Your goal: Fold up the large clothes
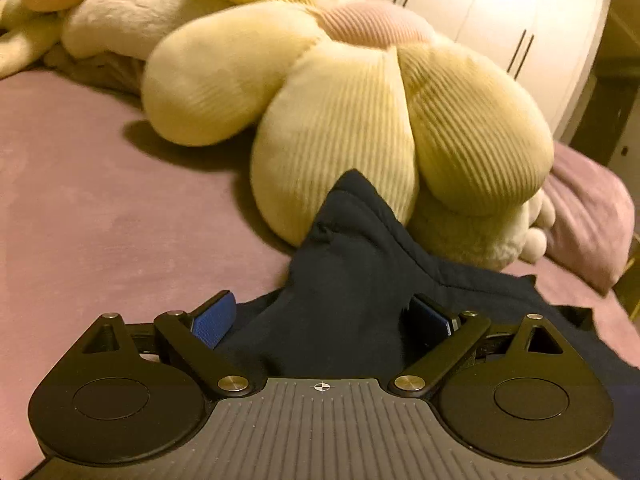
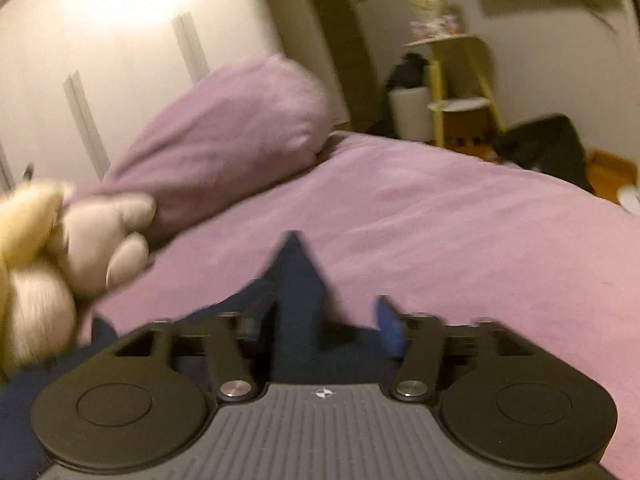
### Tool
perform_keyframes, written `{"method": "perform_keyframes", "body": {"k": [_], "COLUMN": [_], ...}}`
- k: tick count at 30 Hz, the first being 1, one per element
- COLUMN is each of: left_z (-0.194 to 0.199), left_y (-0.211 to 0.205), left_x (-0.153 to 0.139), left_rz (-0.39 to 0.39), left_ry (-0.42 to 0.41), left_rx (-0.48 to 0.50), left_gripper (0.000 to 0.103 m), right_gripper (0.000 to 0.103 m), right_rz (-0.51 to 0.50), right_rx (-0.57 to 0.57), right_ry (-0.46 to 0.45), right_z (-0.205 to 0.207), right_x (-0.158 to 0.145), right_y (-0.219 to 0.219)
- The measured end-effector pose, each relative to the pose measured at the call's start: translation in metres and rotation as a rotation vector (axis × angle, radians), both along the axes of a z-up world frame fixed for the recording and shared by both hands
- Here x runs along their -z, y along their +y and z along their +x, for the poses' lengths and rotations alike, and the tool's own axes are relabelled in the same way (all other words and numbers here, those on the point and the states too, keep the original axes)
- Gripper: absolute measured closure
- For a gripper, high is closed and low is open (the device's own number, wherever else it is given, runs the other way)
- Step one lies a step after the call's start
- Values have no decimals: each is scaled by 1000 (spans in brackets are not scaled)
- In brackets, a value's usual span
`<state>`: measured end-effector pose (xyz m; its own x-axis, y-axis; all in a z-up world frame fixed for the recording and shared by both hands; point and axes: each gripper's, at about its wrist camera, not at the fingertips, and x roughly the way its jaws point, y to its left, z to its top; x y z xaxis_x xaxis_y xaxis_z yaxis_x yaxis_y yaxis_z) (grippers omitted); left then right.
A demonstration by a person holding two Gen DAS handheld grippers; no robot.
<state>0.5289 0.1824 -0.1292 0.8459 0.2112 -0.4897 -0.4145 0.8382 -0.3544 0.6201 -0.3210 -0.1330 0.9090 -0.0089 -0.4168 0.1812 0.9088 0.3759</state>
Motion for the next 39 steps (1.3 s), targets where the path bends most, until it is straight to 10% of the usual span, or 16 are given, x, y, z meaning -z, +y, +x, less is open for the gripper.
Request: {"method": "perform_keyframes", "body": {"k": [6, 8, 12, 20, 27, 33, 39], "left_z": [-32, -31, -1, 2, -34, -51, -61], "left_y": [-30, -53, -67, -63, -59, -5, -14], "left_x": [-40, -46, -19, 3, -13, 11, 1], "left_rz": [151, 212, 226, 194, 297, -28, 30], "left_ry": [-87, -163, -27, -34, -9, -6, 63], "left_rx": [54, 166, 182, 159, 185, 55, 20], "left_gripper": [2, 0, 0, 0, 0, 0, 0], "right_gripper": [40, 62, 75, 77, 76, 51, 51], "right_rz": [14, -50, -157, -205, -158, -314, -331], "right_rx": [-85, -189, -345, -355, -345, -291, -282], "right_ry": [-105, -91, -46, -22, -6, -75, -58], "right_z": [-49, -51, -37, -21, -29, -99, -93], "right_x": [-44, -48, -35, 17, 3, 16, 18], "right_y": [8, 32, 85, 104, 89, 38, 39]}}
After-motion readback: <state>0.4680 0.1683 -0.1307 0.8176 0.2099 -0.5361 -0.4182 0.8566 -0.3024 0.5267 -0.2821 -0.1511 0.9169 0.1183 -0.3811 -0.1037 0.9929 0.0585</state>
